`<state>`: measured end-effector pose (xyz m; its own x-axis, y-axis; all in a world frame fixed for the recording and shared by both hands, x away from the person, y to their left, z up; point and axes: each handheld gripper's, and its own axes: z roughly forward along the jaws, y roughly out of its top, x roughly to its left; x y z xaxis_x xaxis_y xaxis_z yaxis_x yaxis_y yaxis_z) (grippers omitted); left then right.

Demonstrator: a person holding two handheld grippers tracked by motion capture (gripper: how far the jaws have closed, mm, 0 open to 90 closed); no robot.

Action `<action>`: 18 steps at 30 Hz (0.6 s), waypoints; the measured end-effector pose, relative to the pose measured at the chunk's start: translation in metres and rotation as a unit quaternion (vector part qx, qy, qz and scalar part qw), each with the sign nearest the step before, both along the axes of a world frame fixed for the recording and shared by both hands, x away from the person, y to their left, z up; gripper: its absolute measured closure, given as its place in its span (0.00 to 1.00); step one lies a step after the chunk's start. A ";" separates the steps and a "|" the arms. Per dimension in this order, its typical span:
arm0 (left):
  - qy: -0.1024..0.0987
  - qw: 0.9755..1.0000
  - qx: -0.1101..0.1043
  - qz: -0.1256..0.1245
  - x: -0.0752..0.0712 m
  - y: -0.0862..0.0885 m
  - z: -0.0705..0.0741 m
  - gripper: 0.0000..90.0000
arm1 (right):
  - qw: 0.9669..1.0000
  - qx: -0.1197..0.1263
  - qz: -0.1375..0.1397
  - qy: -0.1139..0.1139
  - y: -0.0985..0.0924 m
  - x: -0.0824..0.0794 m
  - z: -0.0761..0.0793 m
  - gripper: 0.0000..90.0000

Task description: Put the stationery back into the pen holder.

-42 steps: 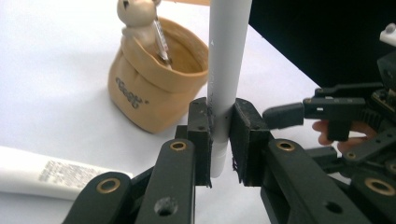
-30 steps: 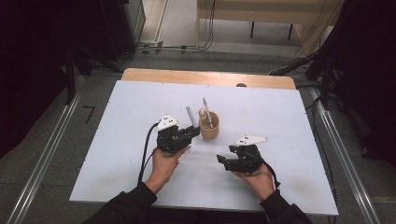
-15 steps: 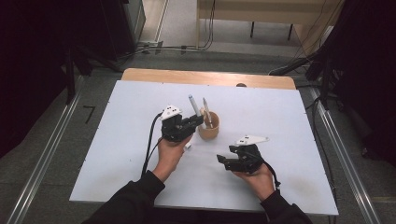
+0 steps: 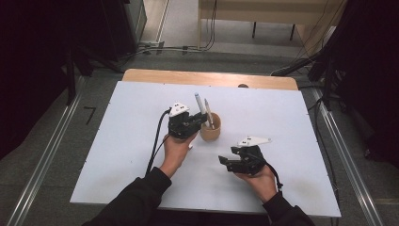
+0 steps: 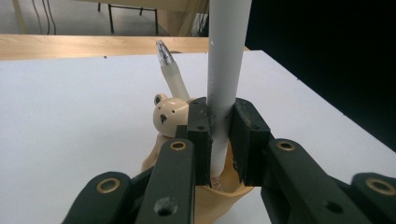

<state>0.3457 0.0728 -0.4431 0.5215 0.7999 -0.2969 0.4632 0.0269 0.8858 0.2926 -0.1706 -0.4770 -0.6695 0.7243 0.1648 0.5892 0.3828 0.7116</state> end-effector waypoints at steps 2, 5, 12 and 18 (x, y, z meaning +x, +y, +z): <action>-0.002 1.000 0.002 0.000 0.000 -0.001 0.000 0.87 | 1.000 0.000 0.000 0.000 0.000 0.000 0.000 0.37; -0.004 1.000 0.009 0.001 0.000 -0.002 -0.002 0.87 | 1.000 0.001 0.000 0.001 0.000 0.000 0.000 0.37; -0.005 1.000 0.016 0.002 0.001 -0.003 -0.003 0.86 | 1.000 0.002 0.002 0.001 0.001 0.000 0.000 0.37; -0.008 1.000 0.022 0.007 0.000 -0.003 -0.005 0.86 | 1.000 0.002 0.001 0.000 0.000 0.000 0.000 0.37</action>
<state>0.3452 0.0693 -0.4481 0.5145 0.8191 -0.2538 0.4496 -0.0056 0.8932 0.2924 -0.1703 -0.4766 -0.6712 0.7218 0.1687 0.5888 0.3808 0.7129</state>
